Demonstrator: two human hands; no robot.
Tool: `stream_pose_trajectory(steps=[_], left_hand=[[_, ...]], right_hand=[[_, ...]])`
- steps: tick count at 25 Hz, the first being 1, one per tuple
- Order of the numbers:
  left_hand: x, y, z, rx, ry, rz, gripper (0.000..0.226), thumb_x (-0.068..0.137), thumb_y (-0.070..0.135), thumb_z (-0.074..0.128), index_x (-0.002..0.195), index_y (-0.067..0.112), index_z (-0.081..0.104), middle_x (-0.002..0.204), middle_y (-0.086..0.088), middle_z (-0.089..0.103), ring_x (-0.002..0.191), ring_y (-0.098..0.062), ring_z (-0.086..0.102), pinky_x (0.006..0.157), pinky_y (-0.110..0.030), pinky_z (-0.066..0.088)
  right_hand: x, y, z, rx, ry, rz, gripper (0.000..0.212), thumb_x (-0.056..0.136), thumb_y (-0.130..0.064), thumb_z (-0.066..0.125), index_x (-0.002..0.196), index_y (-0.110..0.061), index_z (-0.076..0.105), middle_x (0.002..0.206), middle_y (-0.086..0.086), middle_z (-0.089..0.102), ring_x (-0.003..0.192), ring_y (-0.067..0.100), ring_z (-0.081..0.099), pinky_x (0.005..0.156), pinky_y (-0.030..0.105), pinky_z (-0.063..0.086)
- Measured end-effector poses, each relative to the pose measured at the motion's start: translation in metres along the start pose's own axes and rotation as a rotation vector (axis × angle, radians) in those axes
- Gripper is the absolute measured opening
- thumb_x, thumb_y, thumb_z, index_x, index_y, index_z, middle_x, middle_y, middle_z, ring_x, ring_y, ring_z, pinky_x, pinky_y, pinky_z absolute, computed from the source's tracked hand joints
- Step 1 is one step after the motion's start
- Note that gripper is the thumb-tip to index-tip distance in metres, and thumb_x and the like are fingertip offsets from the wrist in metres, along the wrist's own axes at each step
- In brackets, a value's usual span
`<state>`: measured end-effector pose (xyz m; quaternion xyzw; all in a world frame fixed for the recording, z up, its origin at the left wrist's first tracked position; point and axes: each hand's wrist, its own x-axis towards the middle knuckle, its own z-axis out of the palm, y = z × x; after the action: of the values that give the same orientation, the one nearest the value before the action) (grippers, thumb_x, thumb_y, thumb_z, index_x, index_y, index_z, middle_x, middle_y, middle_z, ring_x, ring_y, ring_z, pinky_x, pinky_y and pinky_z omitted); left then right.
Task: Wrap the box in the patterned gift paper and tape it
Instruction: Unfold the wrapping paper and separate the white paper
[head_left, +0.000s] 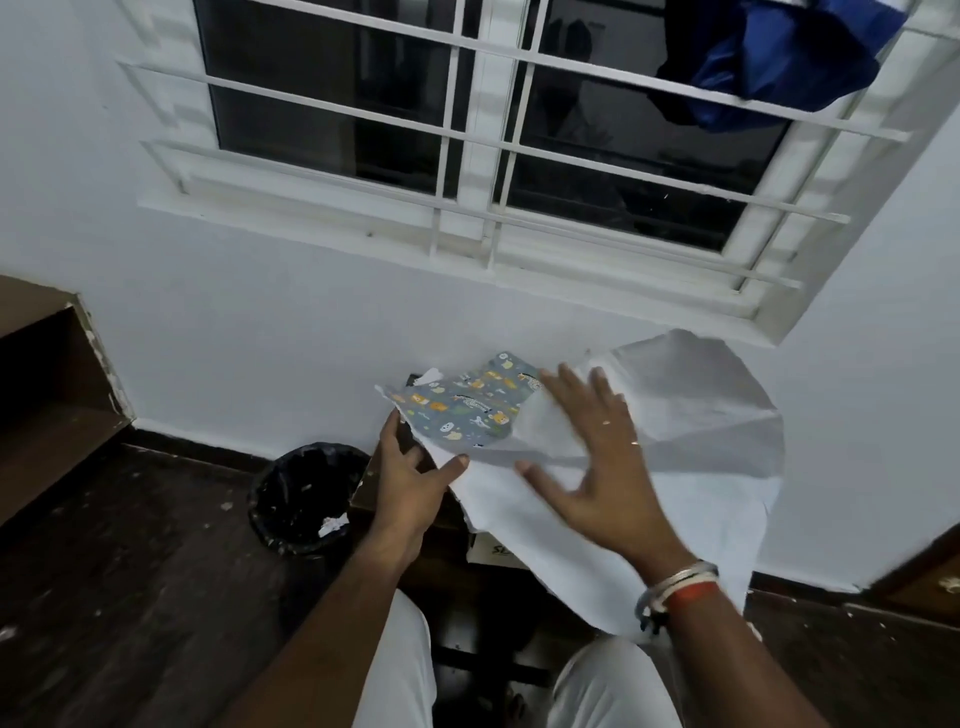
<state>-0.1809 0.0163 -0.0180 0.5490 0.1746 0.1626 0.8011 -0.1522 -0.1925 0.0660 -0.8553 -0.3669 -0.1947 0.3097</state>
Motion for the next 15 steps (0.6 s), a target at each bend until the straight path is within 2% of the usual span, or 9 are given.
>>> stream_pose_trajectory(steps=[2, 4, 5, 7, 9, 11, 15], left_hand=[[-0.001, -0.002, 0.004, 0.017, -0.033, 0.037, 0.094, 0.081, -0.004, 0.081, 0.153, 0.033, 0.033, 0.131, 0.005, 0.069, 0.118, -0.009, 0.067, 0.098, -0.044, 0.057], [-0.005, -0.003, 0.007, 0.037, -0.037, 0.041, 0.083, 0.086, -0.001, 0.078, 0.150, 0.032, 0.037, 0.126, 0.006, 0.072, 0.116, -0.009, 0.068, 0.095, -0.041, 0.059], [-0.007, -0.003, 0.008, 0.054, -0.003, 0.047, 0.074, 0.089, 0.001, 0.075, 0.148, 0.031, 0.041, 0.121, 0.007, 0.073, 0.113, -0.007, 0.069, 0.096, -0.042, 0.059], [-0.003, -0.001, 0.008, 0.159, 0.140, 0.085, 0.045, 0.095, 0.014, 0.070, 0.133, 0.030, 0.054, 0.106, 0.013, 0.076, 0.098, 0.001, 0.071, 0.094, -0.040, 0.058], [0.004, 0.009, 0.005, 0.284, 0.270, 0.128, 0.022, 0.095, 0.029, 0.069, 0.116, 0.031, 0.063, 0.084, 0.018, 0.074, 0.079, 0.007, 0.068, 0.082, -0.031, 0.058], [0.011, 0.018, 0.001, 0.341, 0.301, 0.144, 0.018, 0.095, 0.033, 0.069, 0.112, 0.031, 0.064, 0.076, 0.020, 0.071, 0.075, 0.003, 0.067, 0.072, -0.024, 0.053], [0.020, 0.018, -0.006, 0.376, 0.327, 0.163, 0.029, 0.094, 0.014, 0.062, 0.117, 0.031, 0.064, 0.092, 0.010, 0.074, 0.090, -0.013, 0.071, 0.083, -0.032, 0.056]], right_hand=[[0.002, 0.003, 0.031, -0.492, -0.114, -0.207, 0.077, 0.091, -0.038, 0.065, 0.160, -0.034, 0.030, 0.171, 0.000, 0.019, 0.159, 0.030, 0.004, 0.127, 0.058, 0.006], [0.014, -0.004, 0.052, -0.665, -0.134, -0.292, 0.059, 0.093, -0.029, 0.062, 0.150, -0.031, 0.049, 0.165, 0.005, 0.034, 0.157, 0.033, 0.016, 0.127, 0.057, 0.001], [0.022, -0.007, 0.059, -0.693, -0.126, -0.302, 0.046, 0.091, -0.028, 0.064, 0.137, -0.031, 0.063, 0.155, 0.003, 0.050, 0.154, 0.032, 0.026, 0.127, 0.056, -0.001], [0.035, -0.012, 0.064, -0.712, -0.099, -0.273, 0.023, 0.088, -0.035, 0.062, 0.107, -0.033, 0.075, 0.114, -0.004, 0.075, 0.142, 0.026, 0.047, 0.125, 0.059, -0.003], [0.044, -0.017, 0.065, -0.696, -0.057, -0.226, 0.021, 0.088, -0.024, 0.062, 0.098, -0.034, 0.078, 0.086, -0.008, 0.077, 0.126, 0.022, 0.060, 0.125, 0.062, -0.002], [0.048, -0.022, 0.065, -0.695, -0.030, -0.191, 0.023, 0.085, -0.013, 0.070, 0.094, -0.032, 0.080, 0.077, -0.009, 0.075, 0.113, 0.020, 0.065, 0.125, 0.062, 0.000], [0.052, -0.022, 0.062, -0.738, 0.004, -0.178, 0.019, 0.084, -0.013, 0.074, 0.091, -0.031, 0.078, 0.068, -0.010, 0.068, 0.097, 0.017, 0.066, 0.125, 0.062, -0.002]])
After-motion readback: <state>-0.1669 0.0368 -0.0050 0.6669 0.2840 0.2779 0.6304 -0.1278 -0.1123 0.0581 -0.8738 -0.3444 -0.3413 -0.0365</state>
